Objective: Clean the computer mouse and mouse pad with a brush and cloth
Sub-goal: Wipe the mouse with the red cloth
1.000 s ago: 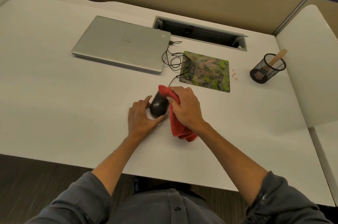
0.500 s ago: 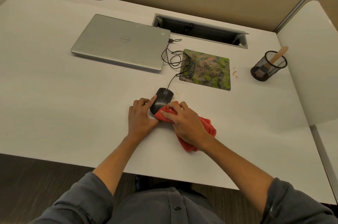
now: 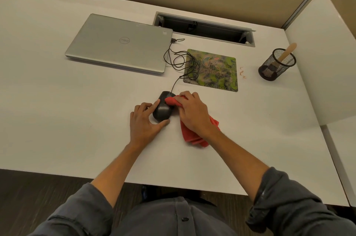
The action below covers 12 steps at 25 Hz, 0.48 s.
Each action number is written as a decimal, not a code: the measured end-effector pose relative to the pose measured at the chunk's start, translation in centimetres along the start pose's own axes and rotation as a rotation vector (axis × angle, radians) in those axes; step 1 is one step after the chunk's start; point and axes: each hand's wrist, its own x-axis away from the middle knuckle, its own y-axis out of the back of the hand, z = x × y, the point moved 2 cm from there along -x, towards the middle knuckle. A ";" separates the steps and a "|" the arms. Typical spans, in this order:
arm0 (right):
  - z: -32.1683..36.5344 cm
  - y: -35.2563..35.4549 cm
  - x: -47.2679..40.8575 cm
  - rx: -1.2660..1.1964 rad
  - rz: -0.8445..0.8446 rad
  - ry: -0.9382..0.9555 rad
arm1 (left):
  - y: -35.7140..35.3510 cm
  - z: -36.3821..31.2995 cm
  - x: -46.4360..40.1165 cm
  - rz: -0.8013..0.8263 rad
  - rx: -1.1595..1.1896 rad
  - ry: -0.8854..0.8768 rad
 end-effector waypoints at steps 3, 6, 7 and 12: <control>-0.4 0.6 -1.4 0.021 -0.044 -0.003 | 0.0 0.0 0.1 0.006 0.006 0.013; 0.2 -0.2 -1.0 -0.047 0.010 0.064 | 0.0 0.0 0.1 0.008 0.008 0.008; 0.1 -0.5 -1.0 -0.048 0.033 0.037 | 0.0 0.1 0.1 0.006 0.008 0.006; -0.4 0.0 -3.2 0.024 0.039 -0.048 | -0.1 0.0 0.1 -0.004 0.001 0.019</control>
